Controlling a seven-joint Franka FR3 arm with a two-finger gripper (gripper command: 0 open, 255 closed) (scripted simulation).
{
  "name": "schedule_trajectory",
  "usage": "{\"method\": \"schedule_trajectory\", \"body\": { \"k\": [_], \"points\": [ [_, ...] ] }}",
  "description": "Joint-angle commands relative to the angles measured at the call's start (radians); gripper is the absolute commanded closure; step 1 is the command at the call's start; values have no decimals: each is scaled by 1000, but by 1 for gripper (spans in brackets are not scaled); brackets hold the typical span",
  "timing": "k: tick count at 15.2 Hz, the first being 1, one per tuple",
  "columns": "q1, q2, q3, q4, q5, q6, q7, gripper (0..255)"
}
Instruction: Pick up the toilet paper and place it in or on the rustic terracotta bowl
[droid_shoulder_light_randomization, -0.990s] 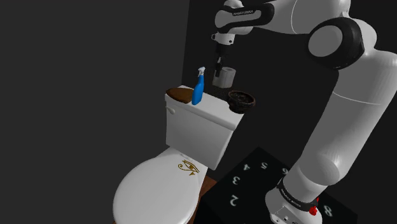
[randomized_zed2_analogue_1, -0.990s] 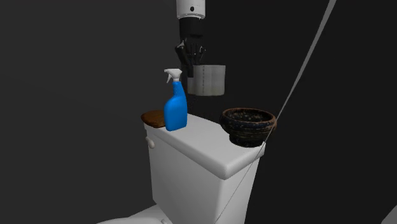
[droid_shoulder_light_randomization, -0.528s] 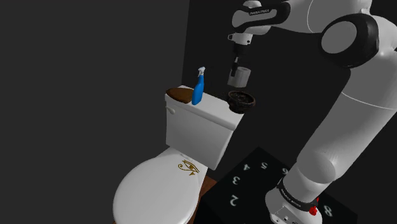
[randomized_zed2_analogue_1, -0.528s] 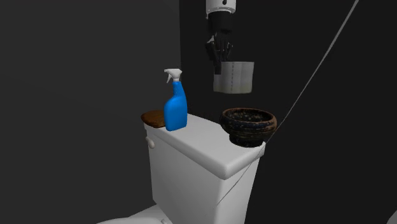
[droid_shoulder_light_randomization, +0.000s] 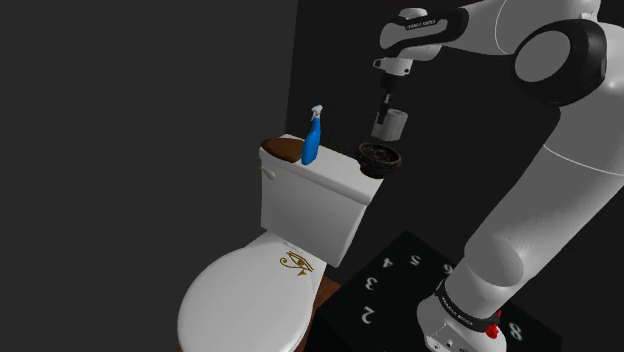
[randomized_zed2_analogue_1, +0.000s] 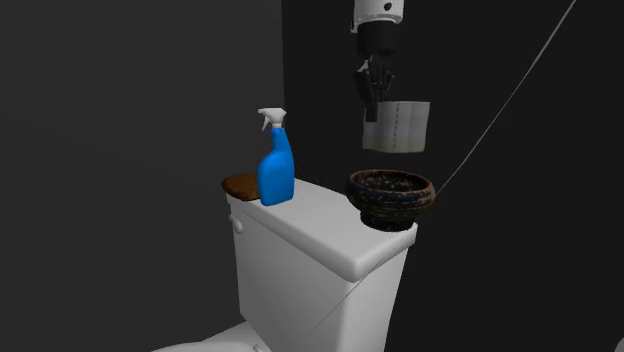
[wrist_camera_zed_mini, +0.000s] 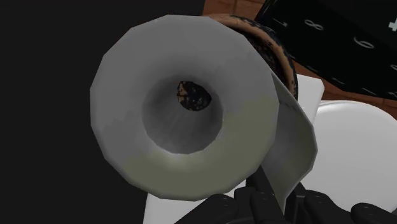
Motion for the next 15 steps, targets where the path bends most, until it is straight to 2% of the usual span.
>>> {"method": "schedule_trajectory", "body": {
  "k": [1,12,15],
  "points": [
    [-1,-1,-1,-27,0,27,-2,255],
    [-2,25,-1,-144,7,170,-6,255],
    [-2,28,-1,-151,8,179,-6,255]
  ]
}}
